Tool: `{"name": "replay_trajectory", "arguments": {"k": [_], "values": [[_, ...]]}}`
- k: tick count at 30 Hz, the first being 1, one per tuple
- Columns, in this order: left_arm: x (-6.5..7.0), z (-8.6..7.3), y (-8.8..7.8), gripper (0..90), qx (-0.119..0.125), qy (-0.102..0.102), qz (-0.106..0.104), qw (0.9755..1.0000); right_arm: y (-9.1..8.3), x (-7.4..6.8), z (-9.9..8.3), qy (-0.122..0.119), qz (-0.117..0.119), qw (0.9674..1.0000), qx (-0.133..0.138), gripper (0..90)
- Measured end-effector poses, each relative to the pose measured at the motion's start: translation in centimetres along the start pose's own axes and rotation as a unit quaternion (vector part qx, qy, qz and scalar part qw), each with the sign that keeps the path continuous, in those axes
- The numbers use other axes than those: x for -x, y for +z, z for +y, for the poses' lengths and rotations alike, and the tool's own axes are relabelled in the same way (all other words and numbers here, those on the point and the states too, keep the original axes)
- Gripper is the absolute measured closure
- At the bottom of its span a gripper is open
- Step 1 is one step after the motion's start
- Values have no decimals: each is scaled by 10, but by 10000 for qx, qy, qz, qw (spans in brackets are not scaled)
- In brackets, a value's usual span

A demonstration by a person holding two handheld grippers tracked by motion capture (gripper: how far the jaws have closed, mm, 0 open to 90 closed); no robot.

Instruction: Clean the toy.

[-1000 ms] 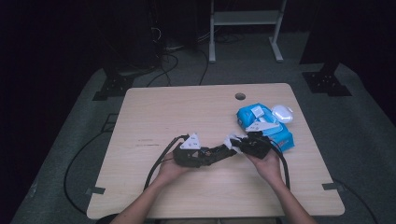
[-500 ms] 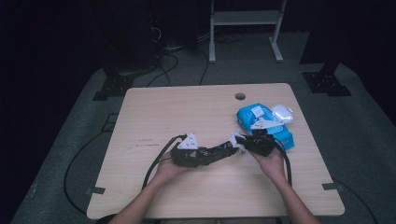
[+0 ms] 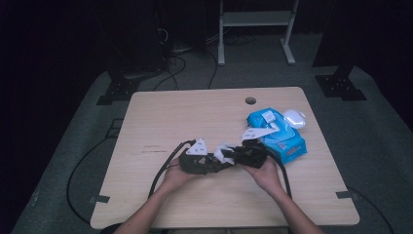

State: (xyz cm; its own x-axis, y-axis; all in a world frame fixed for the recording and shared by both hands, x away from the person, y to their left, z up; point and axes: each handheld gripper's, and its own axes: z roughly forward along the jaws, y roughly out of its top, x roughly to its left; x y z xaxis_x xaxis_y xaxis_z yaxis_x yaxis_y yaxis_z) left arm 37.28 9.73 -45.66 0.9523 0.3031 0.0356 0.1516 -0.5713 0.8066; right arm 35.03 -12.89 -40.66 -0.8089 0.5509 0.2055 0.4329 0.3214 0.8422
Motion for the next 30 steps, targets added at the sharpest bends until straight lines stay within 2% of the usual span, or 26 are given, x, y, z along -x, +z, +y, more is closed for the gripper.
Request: {"name": "replay_trajectory", "arguments": {"k": [2, 4, 6, 7, 8, 10, 12, 14, 16, 17, 19, 22, 24, 26, 27, 28, 29, 30], "values": [[0, -1, -1, 578, -4, -21, -22, 10000, 16, -10, 3, -198, 30, 9996, -177, 819], [-2, -1, -2, 579, -21, -12, -34, 10000, 27, -13, 3, -434, -176, 9979, -436, 819], [-2, -3, -4, 579, -49, -1, -13, 10000, 31, -7, 1, -397, -214, 9976, -533, 819], [-3, -3, -5, 580, -52, 1, -11, 10000, 29, -4, 0, -358, -252, 9978, -503, 819], [-3, -4, -6, 580, -59, 1, -6, 10000, 25, -1, -1, -441, -420, 9968, -526, 819], [-5, -6, -9, 580, -60, -11, -9, 10000, 15, 8, -4, -436, -730, 9951, -511, 819], [-7, -7, -12, 580, -89, -20, -12, 10000, 3, 19, -8, -352, -935, 9938, -489, 819], [-7, -7, -12, 580, -100, -24, -9, 9999, -7, 31, -12, -141, -1018, 9937, -451, 819], [-6, -7, -12, 580, -109, 5, 7, 9999, -13, 37, -14, 96, -960, 9948, -339, 819], [-6, -6, -11, 580, -114, 18, 9, 9999, -14, 36, -14, 103, -886, 9957, -254, 819], [-6, -6, -10, 579, -122, 12, 7, 9999, -9, 28, -11, -43, -719, 9973, -162, 819], [-7, -7, -12, 580, -133, 39, -6, 9999, 4, 18, -10, -217, -579, 9977, -275, 819], [-8, -9, -15, 580, -144, 30, -6, 9999, 6, 21, -12, -239, -599, 9974, -318, 819], [-9, -10, -16, 580, -146, 36, -7, 9999, -1, 30, -14, -123, -679, 9972, -283, 819], [-9, -10, -17, 580, -145, 34, -13, 9999, -6, 36, -16, -83, -822, 9961, -300, 818], [-9, -10, -16, 580, -151, 57, -5, 9999, -10, 40, -17, -28, -812, 9963, -269, 818], [-9, -10, -16, 580, -160, 66, -6, 9999, -14, 43, -18, 77, -850, 9961, -242, 819], [-9, -9, -16, 580, -170, 54, -11, 9998, -16, 44, -17, 71, -963, 9950, -273, 819]]}}
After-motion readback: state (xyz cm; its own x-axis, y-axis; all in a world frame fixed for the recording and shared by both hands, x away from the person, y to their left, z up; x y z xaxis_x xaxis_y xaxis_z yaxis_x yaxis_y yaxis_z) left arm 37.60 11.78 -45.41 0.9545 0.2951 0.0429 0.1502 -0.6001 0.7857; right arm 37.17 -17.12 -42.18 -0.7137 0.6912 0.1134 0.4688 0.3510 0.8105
